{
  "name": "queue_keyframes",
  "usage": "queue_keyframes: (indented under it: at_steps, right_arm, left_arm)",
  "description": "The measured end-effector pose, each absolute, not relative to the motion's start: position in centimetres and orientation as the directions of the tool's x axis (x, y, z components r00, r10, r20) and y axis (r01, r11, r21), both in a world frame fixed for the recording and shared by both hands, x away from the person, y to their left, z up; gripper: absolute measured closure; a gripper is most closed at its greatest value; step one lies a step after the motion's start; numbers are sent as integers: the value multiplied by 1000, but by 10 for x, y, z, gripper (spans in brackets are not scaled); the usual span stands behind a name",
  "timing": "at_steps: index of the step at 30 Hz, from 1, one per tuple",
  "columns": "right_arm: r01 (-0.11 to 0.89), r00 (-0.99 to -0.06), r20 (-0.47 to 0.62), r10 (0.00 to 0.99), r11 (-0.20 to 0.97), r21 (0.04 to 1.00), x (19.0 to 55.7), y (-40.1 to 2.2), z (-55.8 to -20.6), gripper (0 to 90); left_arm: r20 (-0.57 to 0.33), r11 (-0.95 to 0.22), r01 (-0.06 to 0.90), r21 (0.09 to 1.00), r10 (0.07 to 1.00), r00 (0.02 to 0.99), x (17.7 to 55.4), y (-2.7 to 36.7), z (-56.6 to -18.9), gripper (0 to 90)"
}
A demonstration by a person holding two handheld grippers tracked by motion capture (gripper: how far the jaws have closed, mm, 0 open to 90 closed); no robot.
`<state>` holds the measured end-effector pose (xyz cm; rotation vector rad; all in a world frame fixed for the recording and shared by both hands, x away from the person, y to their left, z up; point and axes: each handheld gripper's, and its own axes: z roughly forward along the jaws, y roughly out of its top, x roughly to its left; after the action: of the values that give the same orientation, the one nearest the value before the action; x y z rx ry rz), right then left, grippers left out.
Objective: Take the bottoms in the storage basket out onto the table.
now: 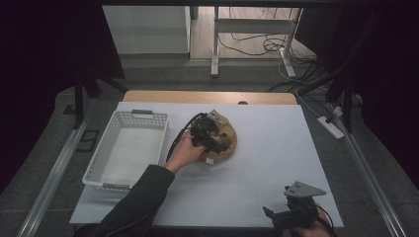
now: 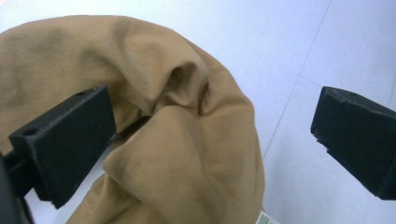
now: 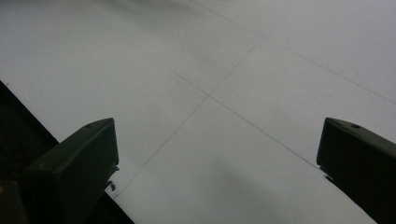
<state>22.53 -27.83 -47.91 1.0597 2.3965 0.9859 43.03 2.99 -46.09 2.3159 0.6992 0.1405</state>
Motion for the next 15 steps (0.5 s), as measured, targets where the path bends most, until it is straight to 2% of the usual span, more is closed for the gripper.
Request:
queue_keyframes:
  at_steps: [15]
  right_arm:
    - [512,-663,-27,748,480,712,225,-278,-479,0]
  left_arm:
    - [-123,-592,471,654,531,839,424,41,-455,0]
